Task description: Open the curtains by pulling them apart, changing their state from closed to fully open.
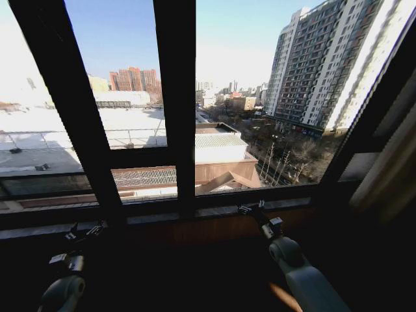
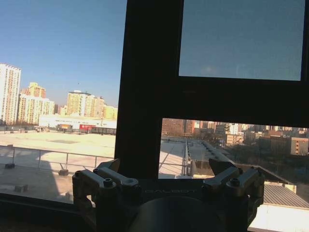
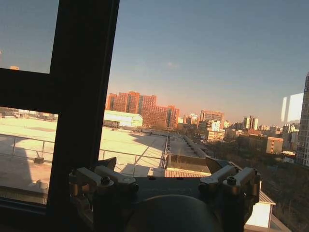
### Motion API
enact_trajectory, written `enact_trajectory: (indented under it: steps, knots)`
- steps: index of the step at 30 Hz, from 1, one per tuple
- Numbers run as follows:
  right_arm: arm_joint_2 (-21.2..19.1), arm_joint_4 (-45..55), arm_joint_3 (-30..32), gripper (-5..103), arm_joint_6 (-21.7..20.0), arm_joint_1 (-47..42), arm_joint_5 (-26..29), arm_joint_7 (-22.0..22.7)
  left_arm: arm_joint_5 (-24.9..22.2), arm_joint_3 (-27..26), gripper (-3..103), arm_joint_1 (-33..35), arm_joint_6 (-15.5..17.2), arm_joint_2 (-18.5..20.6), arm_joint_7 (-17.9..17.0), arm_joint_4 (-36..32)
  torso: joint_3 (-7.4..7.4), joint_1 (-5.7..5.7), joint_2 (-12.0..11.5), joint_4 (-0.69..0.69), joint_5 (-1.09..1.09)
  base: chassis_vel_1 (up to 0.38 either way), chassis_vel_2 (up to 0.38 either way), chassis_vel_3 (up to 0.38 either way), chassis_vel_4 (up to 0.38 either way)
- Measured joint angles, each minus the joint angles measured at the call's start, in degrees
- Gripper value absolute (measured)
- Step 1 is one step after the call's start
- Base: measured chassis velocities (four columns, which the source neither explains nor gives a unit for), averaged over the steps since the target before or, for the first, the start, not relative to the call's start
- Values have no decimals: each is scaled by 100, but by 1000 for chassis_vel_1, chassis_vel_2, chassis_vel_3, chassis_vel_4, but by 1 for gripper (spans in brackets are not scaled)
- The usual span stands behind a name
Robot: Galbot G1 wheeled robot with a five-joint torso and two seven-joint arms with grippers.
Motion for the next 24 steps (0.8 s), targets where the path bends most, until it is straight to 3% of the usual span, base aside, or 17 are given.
enact_trajectory:
  steps: [9,19,24]
  knots:
    - [0,0,1,100,0,0,0,0,0,1,100,0,0,-1,2,1,-1,-2,1,3,-2,96,-223,-104,269]
    - [-1,0,2,100,0,-1,0,0,0,2,100,1,0,-2,4,1,-1,-5,2,2,-2,241,-311,-259,296]
    - [-1,0,1,100,0,-1,0,0,0,1,100,2,0,-2,4,1,-3,-7,5,2,-4,40,-81,-43,65]
